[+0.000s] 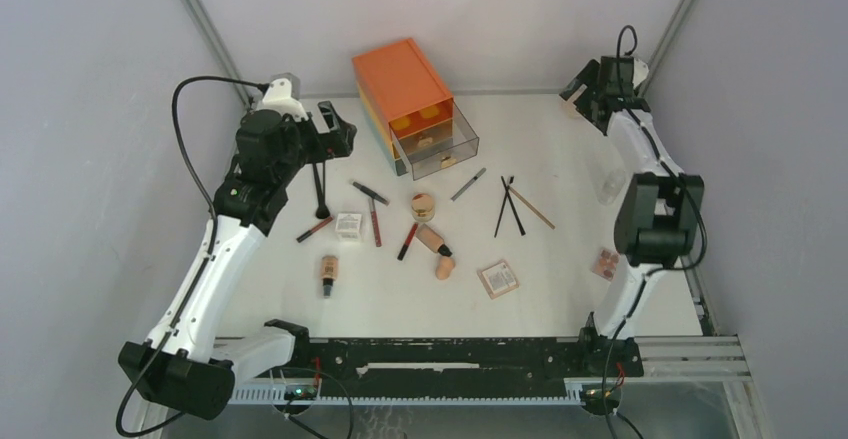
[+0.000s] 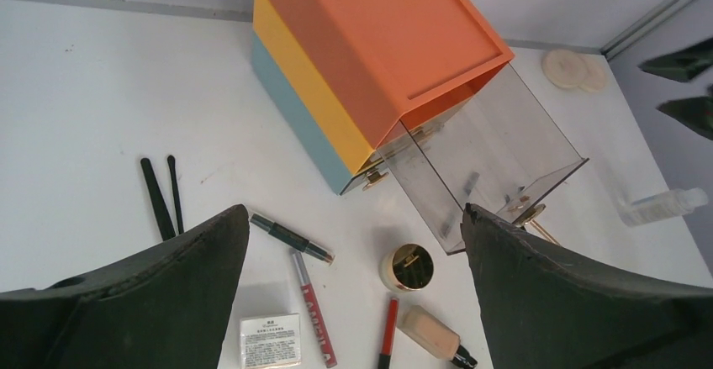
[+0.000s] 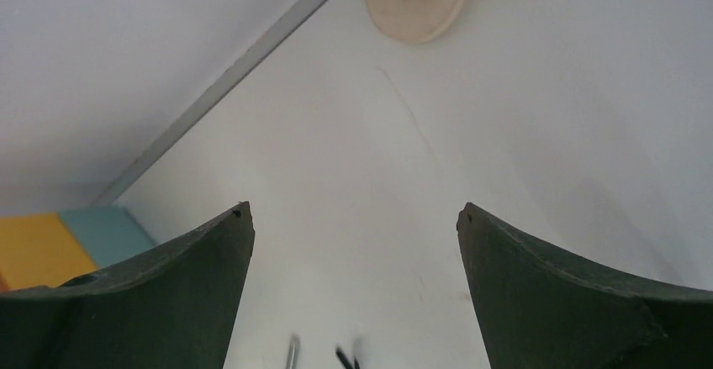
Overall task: Organize the makeup
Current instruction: Pick up the makeup tool from the corner of the board, then place the makeup tool in the drawer.
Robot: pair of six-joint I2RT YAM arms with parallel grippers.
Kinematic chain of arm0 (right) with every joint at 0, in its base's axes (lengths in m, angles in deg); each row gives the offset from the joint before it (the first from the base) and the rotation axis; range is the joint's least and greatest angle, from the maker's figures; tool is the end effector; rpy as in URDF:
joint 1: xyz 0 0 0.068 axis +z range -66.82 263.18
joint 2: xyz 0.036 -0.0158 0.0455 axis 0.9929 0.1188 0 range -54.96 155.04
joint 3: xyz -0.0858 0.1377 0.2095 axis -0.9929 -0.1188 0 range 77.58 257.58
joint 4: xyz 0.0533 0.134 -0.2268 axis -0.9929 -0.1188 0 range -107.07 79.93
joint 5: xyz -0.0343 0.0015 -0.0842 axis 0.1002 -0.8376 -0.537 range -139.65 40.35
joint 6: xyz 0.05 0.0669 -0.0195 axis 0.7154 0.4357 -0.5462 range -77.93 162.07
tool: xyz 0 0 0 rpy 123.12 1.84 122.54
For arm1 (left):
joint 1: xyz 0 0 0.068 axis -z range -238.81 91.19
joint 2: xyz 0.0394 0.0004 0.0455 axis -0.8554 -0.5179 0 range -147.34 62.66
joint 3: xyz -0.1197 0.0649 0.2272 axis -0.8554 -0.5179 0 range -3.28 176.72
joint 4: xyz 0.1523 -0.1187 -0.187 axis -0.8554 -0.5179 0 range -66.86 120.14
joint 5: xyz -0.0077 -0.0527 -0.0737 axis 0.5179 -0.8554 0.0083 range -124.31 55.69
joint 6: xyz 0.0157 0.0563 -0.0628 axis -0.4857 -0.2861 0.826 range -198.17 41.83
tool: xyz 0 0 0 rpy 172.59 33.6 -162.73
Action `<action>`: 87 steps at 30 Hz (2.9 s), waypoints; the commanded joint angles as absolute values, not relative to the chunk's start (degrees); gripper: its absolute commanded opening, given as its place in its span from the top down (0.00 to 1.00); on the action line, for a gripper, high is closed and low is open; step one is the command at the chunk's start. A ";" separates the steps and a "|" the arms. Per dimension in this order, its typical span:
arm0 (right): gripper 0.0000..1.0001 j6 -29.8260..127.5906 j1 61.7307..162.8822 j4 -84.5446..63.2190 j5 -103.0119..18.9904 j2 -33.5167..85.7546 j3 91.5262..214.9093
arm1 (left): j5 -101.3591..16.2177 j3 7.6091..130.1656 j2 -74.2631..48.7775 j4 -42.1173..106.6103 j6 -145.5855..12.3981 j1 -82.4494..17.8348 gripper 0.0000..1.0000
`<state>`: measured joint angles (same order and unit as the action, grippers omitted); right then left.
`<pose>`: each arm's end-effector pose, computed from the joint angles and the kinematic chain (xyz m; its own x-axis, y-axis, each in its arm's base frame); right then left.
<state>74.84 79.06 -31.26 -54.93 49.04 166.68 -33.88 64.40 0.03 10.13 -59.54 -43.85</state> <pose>0.4605 -0.0401 0.2668 -0.4152 0.5703 -0.7088 0.4405 0.8077 0.3919 0.2837 -0.0752 0.3840 -0.3166 -0.2461 -0.9161 0.1583 0.9385 -0.3068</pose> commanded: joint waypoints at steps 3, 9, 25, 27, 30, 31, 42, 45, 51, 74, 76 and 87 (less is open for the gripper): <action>0.03 78.50 78.17 -33.99 -57.69 65.23 184.13 | -35.95 64.59 0.51 12.34 -63.14 -43.96 0.00; 0.03 80.97 76.99 -34.79 -57.23 80.05 199.19 | -36.68 63.63 -1.25 14.06 -62.91 -44.00 0.00; 0.12 92.52 74.60 -34.31 -60.21 96.20 215.13 | -37.19 63.60 -8.45 15.11 -62.26 -44.09 0.00; 0.16 93.71 74.62 -32.62 -59.80 97.30 215.53 | -37.24 64.07 -9.50 15.24 -62.10 -44.11 0.00; 0.31 94.92 74.49 -31.76 -58.14 99.48 217.48 | -37.29 64.78 -10.86 15.25 -62.17 -44.05 0.00; 0.36 95.23 74.36 -31.21 -57.67 99.66 217.39 | -37.19 64.97 -11.28 15.16 -62.24 -44.04 0.00; 0.97 93.31 74.49 -20.62 -52.33 87.25 201.70 | -38.34 66.18 -13.21 15.30 -60.96 -44.08 0.00; 1.00 93.14 74.81 -14.34 -47.89 80.52 193.05 | -38.31 65.81 -12.16 15.29 -60.50 -44.04 0.00; 1.00 93.21 76.19 -4.44 -42.53 61.82 170.28 | -37.77 62.38 -8.32 14.72 -56.58 -44.06 0.00; 1.00 85.25 105.51 -16.55 -31.25 28.44 152.47 | -33.17 50.45 13.88 6.92 -52.86 -44.04 0.00; 1.00 85.80 106.54 -17.59 -30.92 29.61 152.49 | -32.80 50.25 14.91 6.15 -53.47 -44.04 0.00; 1.00 88.90 108.70 -31.04 -37.25 38.03 161.14 | -32.17 50.24 16.76 4.31 -55.69 -44.06 0.00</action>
<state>86.64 108.35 -25.38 -33.90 34.77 155.34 -32.92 50.93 16.08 3.88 -54.01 -43.85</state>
